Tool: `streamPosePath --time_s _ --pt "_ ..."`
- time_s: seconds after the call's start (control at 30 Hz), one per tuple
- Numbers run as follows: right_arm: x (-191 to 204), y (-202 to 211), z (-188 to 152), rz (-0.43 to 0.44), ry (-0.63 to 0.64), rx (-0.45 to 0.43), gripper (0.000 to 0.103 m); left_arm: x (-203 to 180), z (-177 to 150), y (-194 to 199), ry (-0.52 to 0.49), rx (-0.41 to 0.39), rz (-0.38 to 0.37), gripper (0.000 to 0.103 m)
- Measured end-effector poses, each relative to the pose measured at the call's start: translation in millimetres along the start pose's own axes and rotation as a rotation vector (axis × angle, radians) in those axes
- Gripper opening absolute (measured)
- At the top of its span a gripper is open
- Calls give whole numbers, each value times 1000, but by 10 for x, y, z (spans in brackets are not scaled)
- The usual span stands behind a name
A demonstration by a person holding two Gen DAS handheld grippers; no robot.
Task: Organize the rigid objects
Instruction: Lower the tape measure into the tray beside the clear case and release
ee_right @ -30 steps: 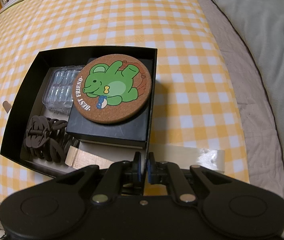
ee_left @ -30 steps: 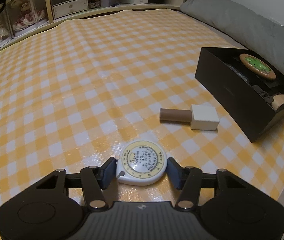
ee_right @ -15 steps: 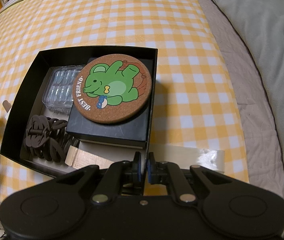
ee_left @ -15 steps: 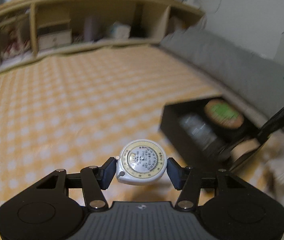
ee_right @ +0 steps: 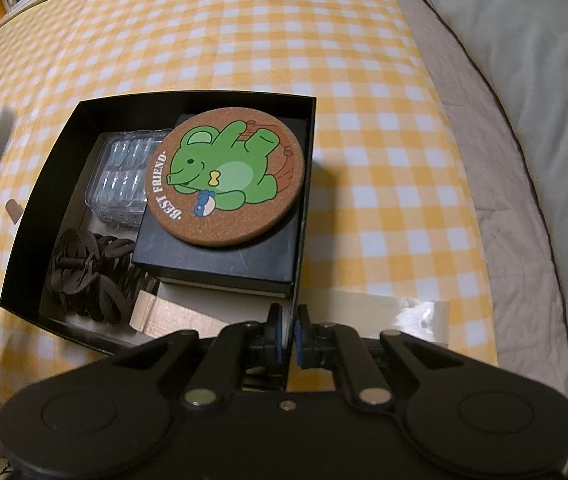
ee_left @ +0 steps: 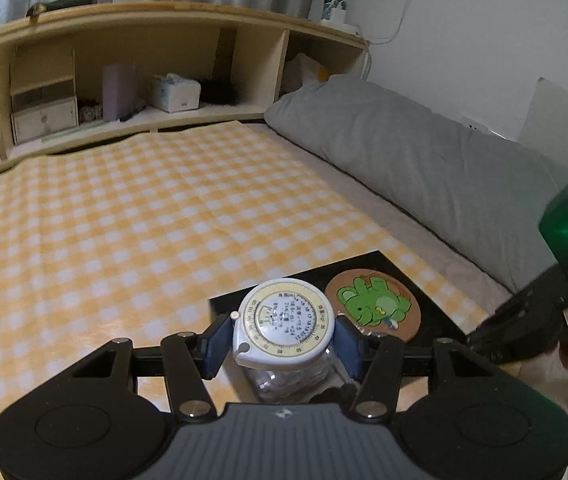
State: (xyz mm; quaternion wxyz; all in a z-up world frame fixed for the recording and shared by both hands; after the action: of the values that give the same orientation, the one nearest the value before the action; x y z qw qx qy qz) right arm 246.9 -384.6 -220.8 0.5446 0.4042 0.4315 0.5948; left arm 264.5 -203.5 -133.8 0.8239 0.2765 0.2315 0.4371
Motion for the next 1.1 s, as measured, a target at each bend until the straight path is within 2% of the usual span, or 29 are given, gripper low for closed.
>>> streamPosePath --time_s 0.13,0.3,0.47,0.6,0.73,0.87,1.1 --pt "1 1 -1 0 0 0 7 -26 -103 -135 53 6 -22 56" --pt "1 1 -2 0 0 1 7 -8 -234 -251 64 38 -28 56" --pt "-3 -6 -6 1 0 2 7 -7 -248 -282 74 37 -32 57" --pt "-3 -10 -6 1 1 3 7 -32 -242 -258 78 46 -48 66" --pt "1 -6 -4 0 1 3 7 -71 -248 -239 53 77 -47 70" --pt "5 -3 -5 -1 -1 6 7 -103 -265 -222 37 94 -45 84" --pt "-10 -26 -16 1 1 13 7 -118 -263 -155 22 104 -53 94"
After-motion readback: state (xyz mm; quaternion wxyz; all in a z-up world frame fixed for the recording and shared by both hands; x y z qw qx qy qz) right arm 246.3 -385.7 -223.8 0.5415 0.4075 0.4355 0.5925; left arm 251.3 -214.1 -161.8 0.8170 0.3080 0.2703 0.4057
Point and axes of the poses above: each gripper's, at about its wrist camera, not at the fingertips, and y roughly against the way its jaws point, x to its left, z to its top, the point moved 8 cm from there along -y, roughly the way its jaws point, and after that the axes turned 2 degrees about x, right-handed, at the moved point
